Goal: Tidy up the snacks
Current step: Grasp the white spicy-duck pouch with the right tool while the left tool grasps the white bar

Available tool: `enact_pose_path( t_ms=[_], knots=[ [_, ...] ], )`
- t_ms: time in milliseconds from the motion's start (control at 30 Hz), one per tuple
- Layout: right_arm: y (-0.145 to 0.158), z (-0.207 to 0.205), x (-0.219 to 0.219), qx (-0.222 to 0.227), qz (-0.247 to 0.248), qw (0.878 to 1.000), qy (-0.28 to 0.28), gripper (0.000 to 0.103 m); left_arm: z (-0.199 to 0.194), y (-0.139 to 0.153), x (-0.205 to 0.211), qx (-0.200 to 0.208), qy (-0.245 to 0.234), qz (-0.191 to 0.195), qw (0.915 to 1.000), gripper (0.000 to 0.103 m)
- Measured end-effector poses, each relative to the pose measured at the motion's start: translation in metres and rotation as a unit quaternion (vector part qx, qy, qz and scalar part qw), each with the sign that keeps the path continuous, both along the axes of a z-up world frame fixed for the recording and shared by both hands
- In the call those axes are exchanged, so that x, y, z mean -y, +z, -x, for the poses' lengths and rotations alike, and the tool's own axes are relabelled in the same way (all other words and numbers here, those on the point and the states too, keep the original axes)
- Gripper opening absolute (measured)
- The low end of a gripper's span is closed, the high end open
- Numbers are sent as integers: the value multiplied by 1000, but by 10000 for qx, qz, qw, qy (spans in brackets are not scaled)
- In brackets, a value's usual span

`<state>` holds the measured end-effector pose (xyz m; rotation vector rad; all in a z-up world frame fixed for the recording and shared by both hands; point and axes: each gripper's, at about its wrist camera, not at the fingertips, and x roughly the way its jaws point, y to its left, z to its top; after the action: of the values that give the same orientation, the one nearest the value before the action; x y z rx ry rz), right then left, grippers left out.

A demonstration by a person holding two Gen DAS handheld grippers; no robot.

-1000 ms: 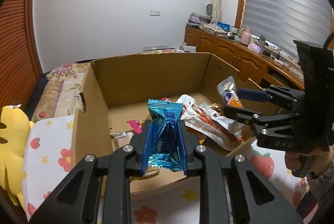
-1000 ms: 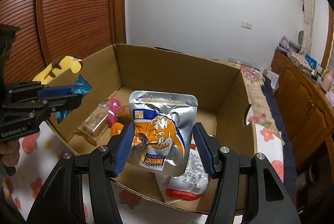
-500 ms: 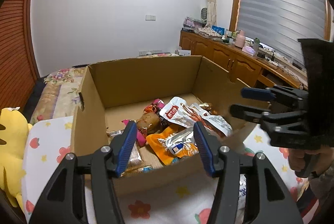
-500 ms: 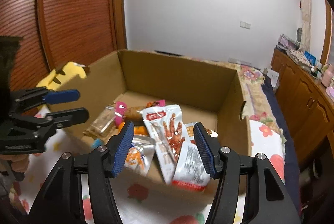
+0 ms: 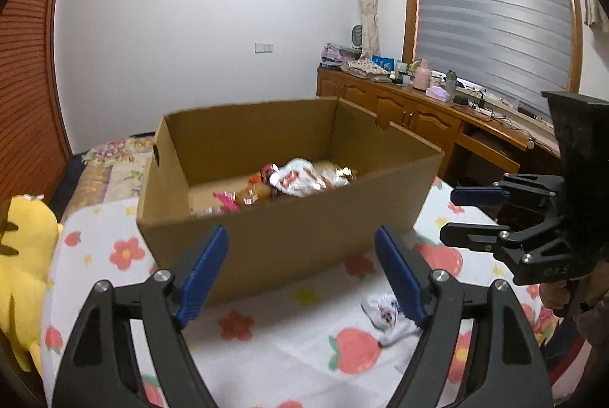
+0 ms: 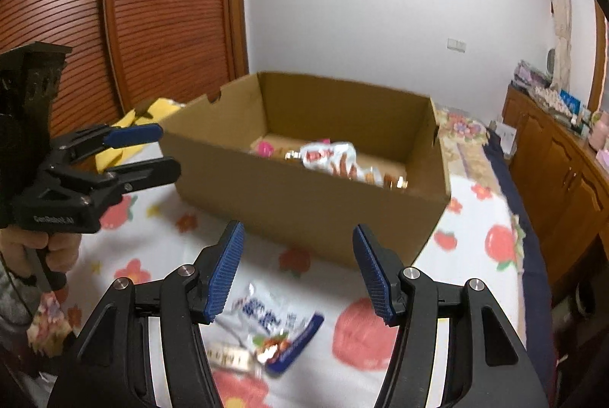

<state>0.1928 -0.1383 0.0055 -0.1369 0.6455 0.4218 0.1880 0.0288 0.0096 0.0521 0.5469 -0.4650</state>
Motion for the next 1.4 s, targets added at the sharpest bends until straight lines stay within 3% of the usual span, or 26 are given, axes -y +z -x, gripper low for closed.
enact_pose_path(
  t_ms=[133,500,733,1233,1400],
  knots=[
    [-23,0,0,-335,95,9994,29,61,6,-22,-2,-151,59,-151,9998,80],
    [-70,3,-15,-891,202,9954,300,61,10,-60,-12,-628,210,-62,9978,80],
    [-74,6,-25,-988,282,9936,475,61,11,-60,-16,-677,276,22,9973,80],
    [-89,-4,-32,-1207,632,9885,651,74,10,-61,-19,-710,287,-6,9971,80],
    [-90,-6,-31,-1187,723,9886,576,75,11,-62,-17,-707,281,-56,9971,80]
  ],
)
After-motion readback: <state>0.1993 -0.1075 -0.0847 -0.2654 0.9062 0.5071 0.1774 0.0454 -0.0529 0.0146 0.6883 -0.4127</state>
